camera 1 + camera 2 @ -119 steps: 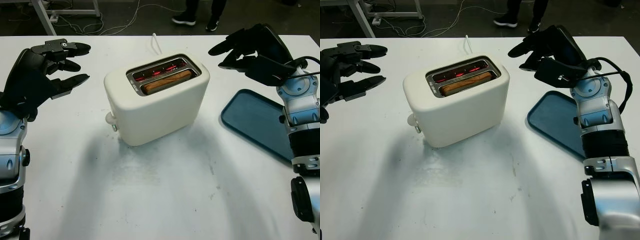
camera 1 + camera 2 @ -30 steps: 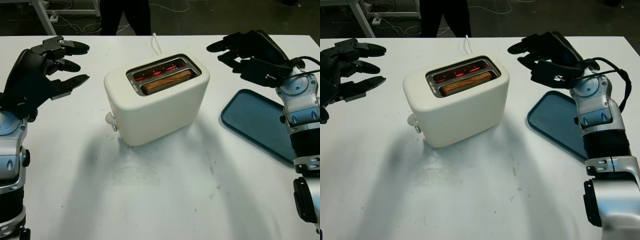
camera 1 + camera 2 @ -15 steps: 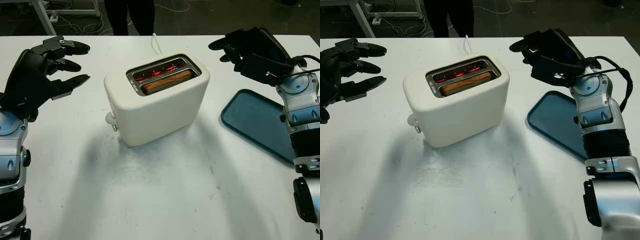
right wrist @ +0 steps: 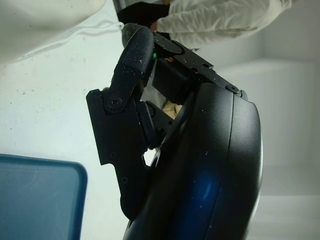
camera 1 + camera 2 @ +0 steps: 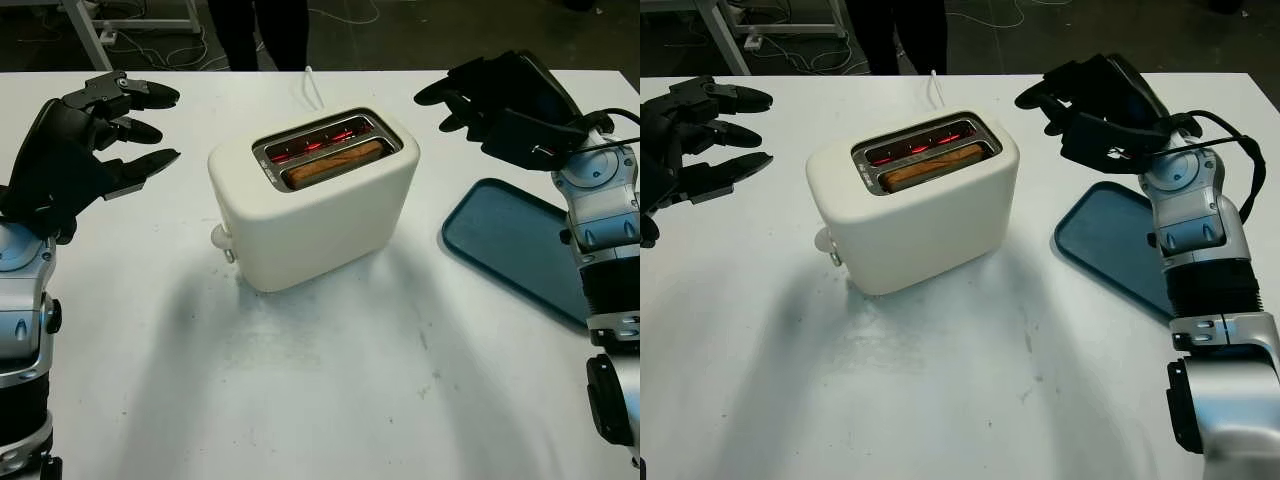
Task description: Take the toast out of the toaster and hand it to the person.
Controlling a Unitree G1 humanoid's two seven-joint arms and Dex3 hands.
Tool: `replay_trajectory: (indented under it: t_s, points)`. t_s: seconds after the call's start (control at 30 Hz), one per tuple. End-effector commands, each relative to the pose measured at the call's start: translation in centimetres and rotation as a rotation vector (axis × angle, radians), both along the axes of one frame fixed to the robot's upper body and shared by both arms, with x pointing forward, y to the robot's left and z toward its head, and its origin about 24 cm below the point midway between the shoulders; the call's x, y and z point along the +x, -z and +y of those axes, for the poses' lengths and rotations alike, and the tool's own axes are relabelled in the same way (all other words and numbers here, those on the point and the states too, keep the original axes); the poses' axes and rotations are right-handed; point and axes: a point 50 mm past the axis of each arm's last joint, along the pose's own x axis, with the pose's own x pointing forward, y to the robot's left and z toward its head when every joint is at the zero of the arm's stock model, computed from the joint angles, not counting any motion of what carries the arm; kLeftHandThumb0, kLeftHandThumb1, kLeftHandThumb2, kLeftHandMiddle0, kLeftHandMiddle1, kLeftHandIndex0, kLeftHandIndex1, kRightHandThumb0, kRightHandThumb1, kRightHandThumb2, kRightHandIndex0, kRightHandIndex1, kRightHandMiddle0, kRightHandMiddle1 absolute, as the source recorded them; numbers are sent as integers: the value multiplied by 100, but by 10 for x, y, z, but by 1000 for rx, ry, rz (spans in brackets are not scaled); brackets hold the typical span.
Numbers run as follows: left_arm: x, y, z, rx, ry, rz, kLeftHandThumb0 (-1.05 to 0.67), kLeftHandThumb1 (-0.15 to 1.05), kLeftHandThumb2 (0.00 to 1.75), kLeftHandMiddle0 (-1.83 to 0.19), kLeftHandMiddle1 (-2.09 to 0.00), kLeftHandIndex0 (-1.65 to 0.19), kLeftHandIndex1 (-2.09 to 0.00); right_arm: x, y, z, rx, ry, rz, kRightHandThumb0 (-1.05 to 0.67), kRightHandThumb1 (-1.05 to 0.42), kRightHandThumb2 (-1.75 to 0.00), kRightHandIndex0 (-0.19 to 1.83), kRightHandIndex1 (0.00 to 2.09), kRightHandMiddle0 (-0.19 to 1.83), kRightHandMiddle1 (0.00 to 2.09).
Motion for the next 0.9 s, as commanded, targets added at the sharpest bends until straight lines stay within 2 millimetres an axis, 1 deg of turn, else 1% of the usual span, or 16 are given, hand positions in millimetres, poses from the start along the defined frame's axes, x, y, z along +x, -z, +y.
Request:
replay_trajectory:
  t_s: [0.0, 0.13, 0.3, 0.53, 0.63, 0.77, 0.87]
  points:
    - [-1, 1, 1, -3, -14, -1, -20, 81, 30, -28, -106, -38, -64, -1, 1, -3, 25, 10, -2, -45, -92, -65, 122, 21, 114, 9]
    - [-1, 1, 1, 0, -19, -3, -20, 81, 30, -30, -106, -40, -65, -1, 2, -3, 22, 3, -3, -42, -92, -65, 122, 20, 114, 8]
    - [-2, 2, 2, -8, -16, 2, -20, 81, 30, -29, -105, -38, -64, -1, 2, -3, 0, 7, -4, -41, -92, -52, 120, 18, 109, 4]
    - [-1, 2, 2, -12, -14, 4, -22, 81, 30, -29, -106, -38, -65, -1, 1, -3, 14, 9, -1, -33, -92, -47, 121, 18, 110, 4]
    - [-1, 2, 1, -12, -15, 6, -23, 81, 30, -28, -106, -37, -66, 0, 1, -3, 11, 11, -1, -28, -92, -41, 122, 18, 111, 4]
    - [0, 2, 1, -18, -7, 2, -21, 82, 30, -28, -106, -37, -66, -1, 0, -3, -7, 7, -12, -25, -92, -35, 124, 18, 112, 4]
    - [0, 2, 1, -3, -11, 1, -23, 81, 30, -29, -107, -38, -67, 0, 0, -3, 3, 11, -4, -23, -92, -31, 124, 18, 113, 4]
